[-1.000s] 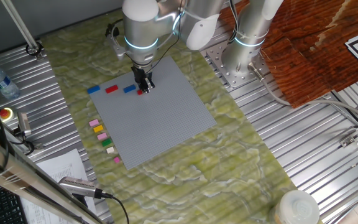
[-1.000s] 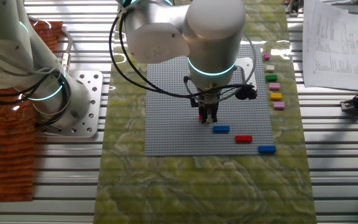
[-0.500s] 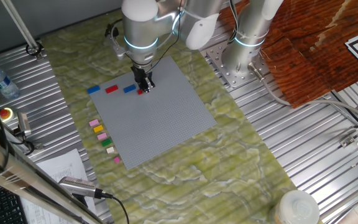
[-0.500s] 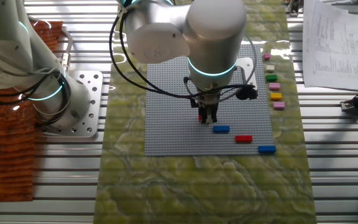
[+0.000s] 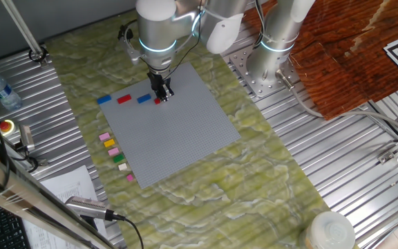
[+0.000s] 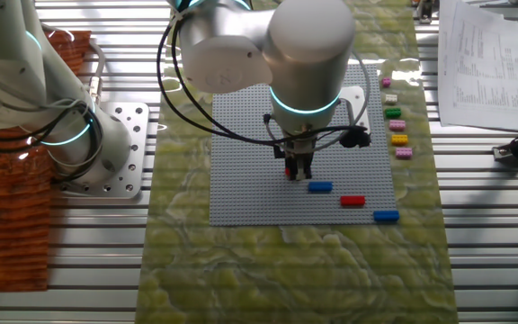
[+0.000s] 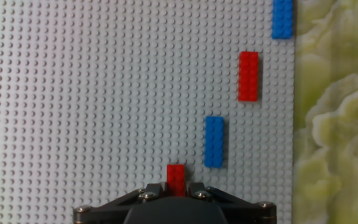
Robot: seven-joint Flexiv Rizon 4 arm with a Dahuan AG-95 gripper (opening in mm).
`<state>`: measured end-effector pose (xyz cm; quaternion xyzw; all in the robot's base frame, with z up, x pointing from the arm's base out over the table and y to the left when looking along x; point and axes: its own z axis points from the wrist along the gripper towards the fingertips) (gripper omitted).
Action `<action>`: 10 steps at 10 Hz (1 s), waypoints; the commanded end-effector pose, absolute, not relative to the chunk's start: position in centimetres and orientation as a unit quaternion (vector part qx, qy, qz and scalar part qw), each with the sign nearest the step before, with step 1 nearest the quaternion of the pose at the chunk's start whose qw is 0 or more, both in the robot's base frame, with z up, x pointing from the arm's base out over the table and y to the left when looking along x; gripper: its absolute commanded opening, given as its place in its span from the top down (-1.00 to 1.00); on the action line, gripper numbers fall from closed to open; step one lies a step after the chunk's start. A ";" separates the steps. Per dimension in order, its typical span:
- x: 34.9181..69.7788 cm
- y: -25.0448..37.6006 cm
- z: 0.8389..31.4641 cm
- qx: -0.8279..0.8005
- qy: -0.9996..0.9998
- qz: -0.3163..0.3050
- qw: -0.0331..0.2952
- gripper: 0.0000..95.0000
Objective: Stack small Lego blocks randomly, one at a time
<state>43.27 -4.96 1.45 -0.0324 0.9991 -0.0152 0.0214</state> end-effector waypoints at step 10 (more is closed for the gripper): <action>43.2 -4.6 1.5 -0.024 0.999 -0.015 0.019 1.00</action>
